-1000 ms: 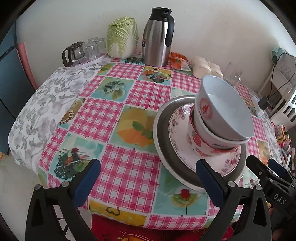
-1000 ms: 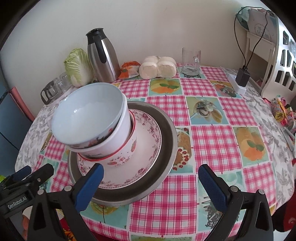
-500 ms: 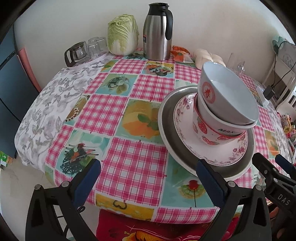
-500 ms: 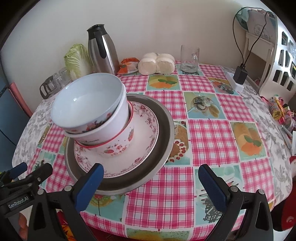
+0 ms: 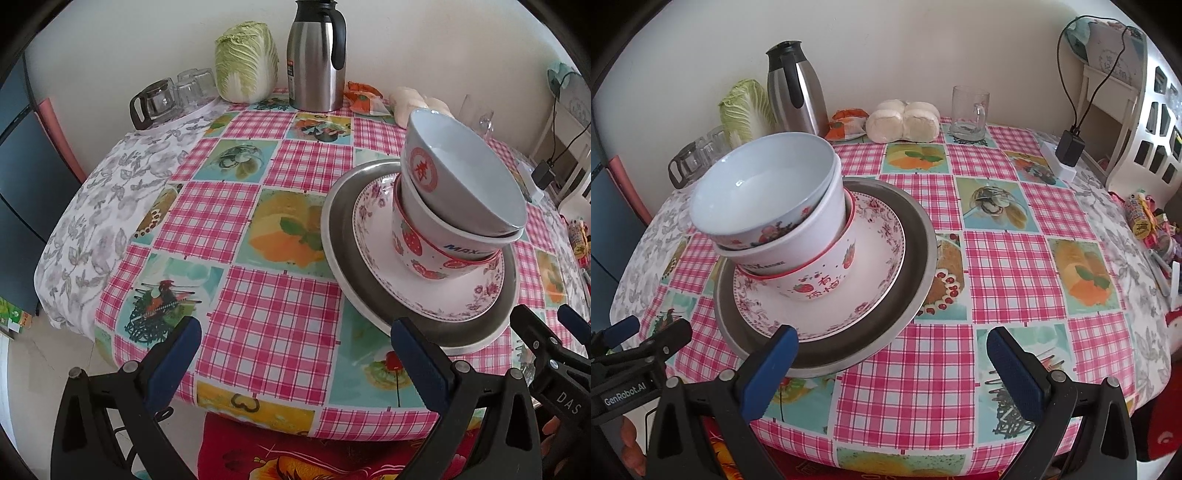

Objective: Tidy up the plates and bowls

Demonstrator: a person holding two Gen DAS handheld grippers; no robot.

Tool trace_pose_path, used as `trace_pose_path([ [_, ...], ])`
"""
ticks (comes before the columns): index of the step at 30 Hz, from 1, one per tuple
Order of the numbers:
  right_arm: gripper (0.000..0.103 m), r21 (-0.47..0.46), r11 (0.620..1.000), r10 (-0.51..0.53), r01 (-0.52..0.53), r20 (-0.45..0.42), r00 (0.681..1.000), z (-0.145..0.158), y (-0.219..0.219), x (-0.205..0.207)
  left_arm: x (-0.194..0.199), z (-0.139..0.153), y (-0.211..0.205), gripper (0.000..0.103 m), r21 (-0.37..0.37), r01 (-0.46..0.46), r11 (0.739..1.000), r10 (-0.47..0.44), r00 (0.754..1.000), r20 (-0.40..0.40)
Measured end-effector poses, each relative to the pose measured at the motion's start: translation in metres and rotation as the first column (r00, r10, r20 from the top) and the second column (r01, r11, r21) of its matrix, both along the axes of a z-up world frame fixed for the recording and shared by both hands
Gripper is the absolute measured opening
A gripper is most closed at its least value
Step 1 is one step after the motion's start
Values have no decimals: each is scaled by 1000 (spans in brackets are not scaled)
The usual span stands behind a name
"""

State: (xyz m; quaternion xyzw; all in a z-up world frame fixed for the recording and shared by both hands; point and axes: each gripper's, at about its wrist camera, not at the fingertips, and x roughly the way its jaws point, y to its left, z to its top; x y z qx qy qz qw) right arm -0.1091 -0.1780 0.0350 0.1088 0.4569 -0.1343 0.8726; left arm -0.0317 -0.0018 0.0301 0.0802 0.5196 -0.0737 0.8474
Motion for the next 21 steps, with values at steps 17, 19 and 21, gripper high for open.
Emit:
trace_pose_path([
  [17,103,-7,1000,0,0,-22,1000,-7,-4,4,4,-7,0,102,20,9,1000,-8,999,-31],
  [19,103,-8,1000,0,0,-25,1000,-8,-4,4,5,-7,-1,102,22,12,1000,-11,999,-32],
  [21,103,-9,1000,1,-2,-28,1000,-9,-4,4,5,-8,-1,102,24,13,1000,-13,999,-35],
])
